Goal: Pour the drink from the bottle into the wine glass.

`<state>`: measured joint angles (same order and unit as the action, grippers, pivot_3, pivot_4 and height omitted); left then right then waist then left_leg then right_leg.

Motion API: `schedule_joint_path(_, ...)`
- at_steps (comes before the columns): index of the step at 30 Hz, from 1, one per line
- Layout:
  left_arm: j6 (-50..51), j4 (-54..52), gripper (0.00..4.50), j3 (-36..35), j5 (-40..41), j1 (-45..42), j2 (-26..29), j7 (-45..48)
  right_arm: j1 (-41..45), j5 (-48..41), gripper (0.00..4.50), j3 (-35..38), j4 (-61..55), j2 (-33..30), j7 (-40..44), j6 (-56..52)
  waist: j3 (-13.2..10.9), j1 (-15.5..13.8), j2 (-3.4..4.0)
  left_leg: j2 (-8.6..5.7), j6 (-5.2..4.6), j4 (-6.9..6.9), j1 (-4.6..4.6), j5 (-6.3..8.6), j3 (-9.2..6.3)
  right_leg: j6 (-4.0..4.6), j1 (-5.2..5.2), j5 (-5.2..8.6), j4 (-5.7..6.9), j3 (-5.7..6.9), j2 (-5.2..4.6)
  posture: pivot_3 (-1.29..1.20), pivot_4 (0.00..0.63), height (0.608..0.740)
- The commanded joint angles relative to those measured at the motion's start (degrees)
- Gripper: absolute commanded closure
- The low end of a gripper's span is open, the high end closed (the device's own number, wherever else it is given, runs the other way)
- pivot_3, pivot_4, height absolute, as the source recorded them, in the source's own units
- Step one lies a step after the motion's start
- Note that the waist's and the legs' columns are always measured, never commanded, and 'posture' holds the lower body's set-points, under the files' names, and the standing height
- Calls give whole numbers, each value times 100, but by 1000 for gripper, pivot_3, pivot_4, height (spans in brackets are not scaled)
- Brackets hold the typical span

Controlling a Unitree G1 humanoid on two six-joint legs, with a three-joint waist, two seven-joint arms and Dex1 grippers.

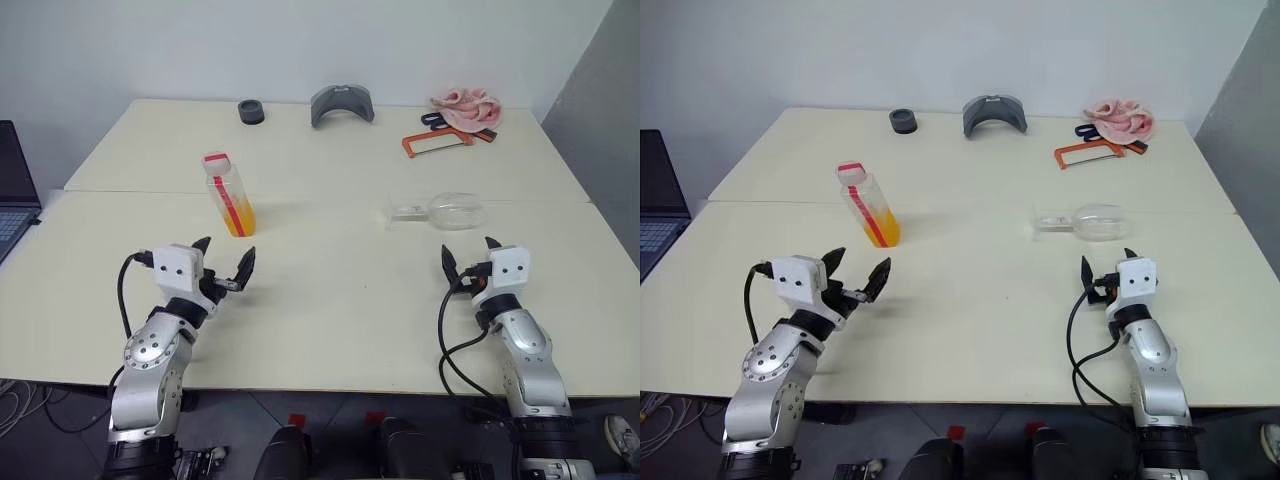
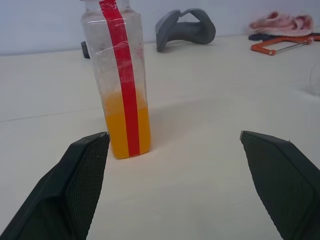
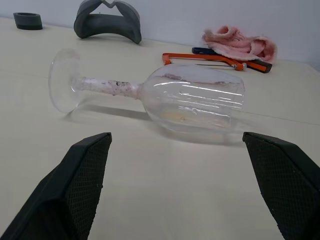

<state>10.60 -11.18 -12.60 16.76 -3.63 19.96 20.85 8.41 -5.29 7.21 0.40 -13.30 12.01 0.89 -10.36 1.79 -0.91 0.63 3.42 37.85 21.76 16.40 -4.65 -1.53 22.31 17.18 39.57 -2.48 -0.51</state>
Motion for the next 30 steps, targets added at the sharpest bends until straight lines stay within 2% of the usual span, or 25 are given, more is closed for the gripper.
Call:
schedule_joint_path(1, -159, -236, 20, 28, 6, -45, -5, 42, 68, -16, 0, 43, -110, -20, -16, 127, 0, 0, 0, 0, 0, 0, 0, 0, 0, 0, 0, 0, 0, 0, 0, 0, 150, 740)
schedule_joint_path(30, -289, -18, 20, -93, -102, -93, -73, -272, 18, -153, 0, -18, -186, -56, 303, 125, 0, 0, 0, 0, 0, 0, 0, 0, 0, 0, 0, 0, 0, 0, 0, 0, 150, 740)
